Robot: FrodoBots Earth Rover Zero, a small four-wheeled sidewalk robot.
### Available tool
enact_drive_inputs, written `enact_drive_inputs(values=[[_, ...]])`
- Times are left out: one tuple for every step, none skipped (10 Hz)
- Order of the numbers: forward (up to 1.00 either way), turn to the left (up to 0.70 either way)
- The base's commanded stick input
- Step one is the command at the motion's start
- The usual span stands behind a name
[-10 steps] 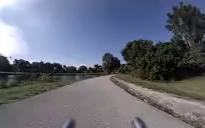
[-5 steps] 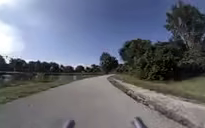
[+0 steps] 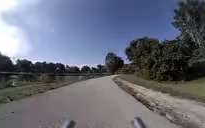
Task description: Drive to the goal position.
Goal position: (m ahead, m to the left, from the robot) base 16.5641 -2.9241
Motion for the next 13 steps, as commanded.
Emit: enact_drive_inputs(values=[[0.85,0.00],[0.85,0.00],[0.85,0.00],[0.85,0.00],[0.85,0.00],[0.85,0.00],[0.85,0.11],[0.85,0.28],[0.85,0.34],[0.85,0.34],[0.85,0.31],[0.85,0.18],[0.85,0.05]])
